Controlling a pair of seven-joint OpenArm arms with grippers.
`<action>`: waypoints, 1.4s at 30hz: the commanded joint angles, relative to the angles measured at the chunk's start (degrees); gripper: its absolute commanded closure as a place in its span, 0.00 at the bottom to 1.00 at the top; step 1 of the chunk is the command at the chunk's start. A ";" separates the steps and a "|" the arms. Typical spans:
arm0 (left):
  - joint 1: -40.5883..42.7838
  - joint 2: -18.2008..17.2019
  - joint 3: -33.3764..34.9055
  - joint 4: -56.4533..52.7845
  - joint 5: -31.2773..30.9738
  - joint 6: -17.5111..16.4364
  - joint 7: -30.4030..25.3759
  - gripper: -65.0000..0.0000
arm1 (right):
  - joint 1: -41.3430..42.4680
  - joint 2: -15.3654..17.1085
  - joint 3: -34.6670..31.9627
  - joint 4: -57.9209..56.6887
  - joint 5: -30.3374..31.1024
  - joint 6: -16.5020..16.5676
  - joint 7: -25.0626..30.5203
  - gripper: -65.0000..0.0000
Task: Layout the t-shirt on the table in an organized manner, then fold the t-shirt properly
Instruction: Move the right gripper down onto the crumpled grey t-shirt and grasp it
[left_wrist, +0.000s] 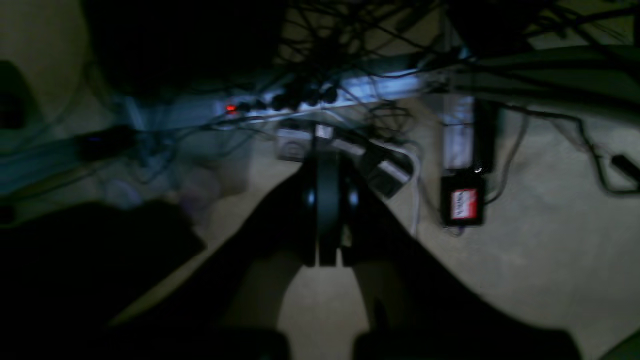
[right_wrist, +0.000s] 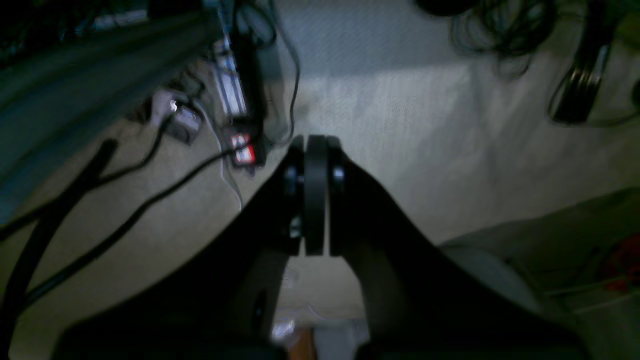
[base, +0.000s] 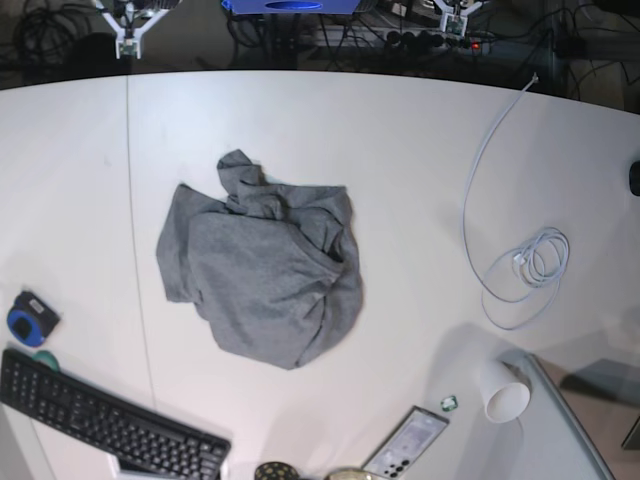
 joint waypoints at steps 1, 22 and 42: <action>1.89 -1.05 -0.10 3.83 -0.06 0.25 -1.03 1.00 | -1.54 0.03 0.13 4.64 0.32 0.16 0.23 1.00; 2.60 -0.88 -10.03 40.58 -0.14 0.25 -0.51 1.00 | 19.29 9.35 -26.51 25.73 0.23 0.42 -3.47 0.99; -8.57 -1.32 -13.11 44.97 0.38 0.25 17.16 0.70 | 41.00 10.58 -44.97 10.44 0.23 0.25 -12.08 0.42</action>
